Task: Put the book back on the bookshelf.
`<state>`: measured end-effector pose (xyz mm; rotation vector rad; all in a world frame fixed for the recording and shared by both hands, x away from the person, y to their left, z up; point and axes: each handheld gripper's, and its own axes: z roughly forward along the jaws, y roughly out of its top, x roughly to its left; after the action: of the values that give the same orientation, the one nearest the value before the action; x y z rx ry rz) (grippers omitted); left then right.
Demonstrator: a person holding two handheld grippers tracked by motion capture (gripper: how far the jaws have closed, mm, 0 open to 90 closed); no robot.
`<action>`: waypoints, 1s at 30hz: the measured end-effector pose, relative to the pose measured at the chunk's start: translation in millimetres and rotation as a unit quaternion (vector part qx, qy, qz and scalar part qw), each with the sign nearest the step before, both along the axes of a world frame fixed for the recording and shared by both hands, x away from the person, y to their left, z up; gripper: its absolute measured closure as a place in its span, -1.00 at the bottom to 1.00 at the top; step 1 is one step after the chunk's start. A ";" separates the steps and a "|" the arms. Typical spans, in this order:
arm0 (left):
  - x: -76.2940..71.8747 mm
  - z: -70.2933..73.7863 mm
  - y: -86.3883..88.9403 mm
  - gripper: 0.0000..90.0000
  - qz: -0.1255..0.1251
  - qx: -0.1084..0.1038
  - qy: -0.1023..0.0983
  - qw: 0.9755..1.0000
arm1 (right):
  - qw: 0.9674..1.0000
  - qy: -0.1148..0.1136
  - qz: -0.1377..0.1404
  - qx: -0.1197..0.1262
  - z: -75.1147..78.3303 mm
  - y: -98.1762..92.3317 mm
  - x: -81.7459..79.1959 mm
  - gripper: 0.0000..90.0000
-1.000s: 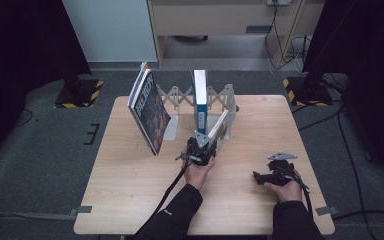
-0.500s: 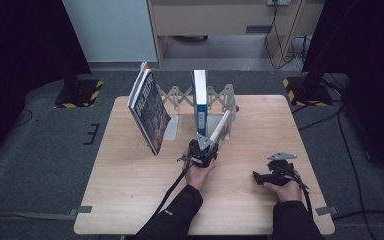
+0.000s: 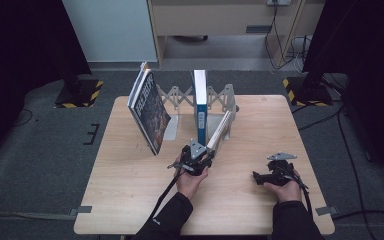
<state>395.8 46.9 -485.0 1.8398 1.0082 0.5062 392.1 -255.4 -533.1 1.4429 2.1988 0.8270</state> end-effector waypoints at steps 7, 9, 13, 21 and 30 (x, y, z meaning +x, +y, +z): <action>12.8 2.5 -10.5 0.56 0.003 -0.002 0.008 1.000 | 1.000 -0.002 0.003 0.000 -0.3 0.1 0.7 -0.90; 18.2 3.9 -15.7 0.54 0.001 0.000 0.007 1.000 | 1.000 -0.001 0.002 0.000 -0.2 0.3 0.5 -0.90; 31.7 4.6 -23.7 0.47 -0.002 -0.006 0.006 1.000 | 1.000 -0.001 0.003 -0.001 -0.2 0.1 0.6 -0.90; 41.6 3.7 -27.4 0.33 -0.038 -0.005 0.001 0.999 | 1.000 0.000 0.003 0.002 -0.3 0.1 0.3 -0.91; 28.9 6.9 -17.5 0.48 -0.063 -0.013 0.001 0.998 | 1.000 -0.005 0.003 0.000 -0.9 -0.1 0.0 -0.91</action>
<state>424.7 29.3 -478.1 1.8675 0.8886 0.4130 392.1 -255.5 -534.0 1.4299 2.1976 0.8345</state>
